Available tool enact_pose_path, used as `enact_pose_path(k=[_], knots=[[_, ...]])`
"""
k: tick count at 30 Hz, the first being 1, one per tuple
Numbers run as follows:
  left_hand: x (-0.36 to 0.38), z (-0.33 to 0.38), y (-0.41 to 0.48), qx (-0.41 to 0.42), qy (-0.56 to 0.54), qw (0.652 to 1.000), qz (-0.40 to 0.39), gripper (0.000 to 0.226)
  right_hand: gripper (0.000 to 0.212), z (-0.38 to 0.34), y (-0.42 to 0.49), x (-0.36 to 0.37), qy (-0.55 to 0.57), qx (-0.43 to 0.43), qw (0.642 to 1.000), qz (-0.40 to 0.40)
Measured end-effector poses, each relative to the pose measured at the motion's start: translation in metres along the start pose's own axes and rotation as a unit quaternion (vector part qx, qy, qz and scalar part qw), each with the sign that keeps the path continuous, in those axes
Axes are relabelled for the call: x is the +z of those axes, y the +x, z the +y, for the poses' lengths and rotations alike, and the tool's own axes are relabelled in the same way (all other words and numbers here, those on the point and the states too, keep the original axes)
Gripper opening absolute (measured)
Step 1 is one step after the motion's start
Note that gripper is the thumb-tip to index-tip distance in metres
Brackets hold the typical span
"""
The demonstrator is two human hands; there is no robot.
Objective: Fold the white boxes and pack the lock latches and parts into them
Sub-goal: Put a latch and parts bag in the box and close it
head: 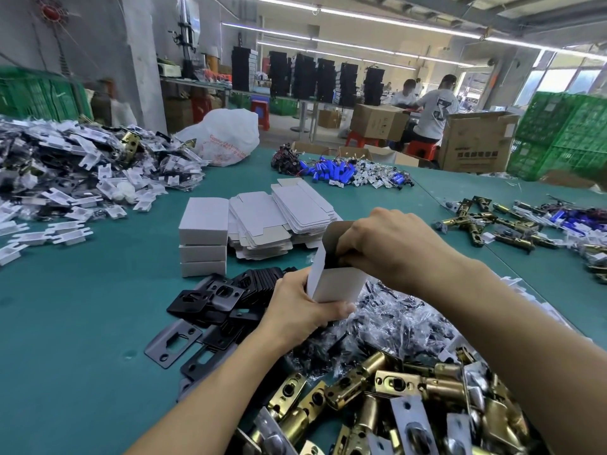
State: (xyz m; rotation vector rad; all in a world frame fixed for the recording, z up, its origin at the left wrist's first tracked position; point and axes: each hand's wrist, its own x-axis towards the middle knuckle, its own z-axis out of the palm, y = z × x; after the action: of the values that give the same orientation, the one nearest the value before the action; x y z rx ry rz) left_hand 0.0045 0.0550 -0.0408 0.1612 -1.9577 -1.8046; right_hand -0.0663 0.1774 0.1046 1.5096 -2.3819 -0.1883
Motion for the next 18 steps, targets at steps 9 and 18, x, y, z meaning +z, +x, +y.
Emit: enact_pose_path(k=[9, 18], knots=[[-0.002, 0.002, -0.001, -0.014, -0.042, 0.999, -0.004, 0.027, 0.01, 0.021, -0.011, 0.006, 0.194, 0.043, 0.972, 0.125], [-0.007, 0.004, -0.001, -0.05, -0.088, 0.995, 0.0, 0.026, 0.027, 0.04, -0.04, 0.037, 0.443, 0.088, 0.891, 0.041]])
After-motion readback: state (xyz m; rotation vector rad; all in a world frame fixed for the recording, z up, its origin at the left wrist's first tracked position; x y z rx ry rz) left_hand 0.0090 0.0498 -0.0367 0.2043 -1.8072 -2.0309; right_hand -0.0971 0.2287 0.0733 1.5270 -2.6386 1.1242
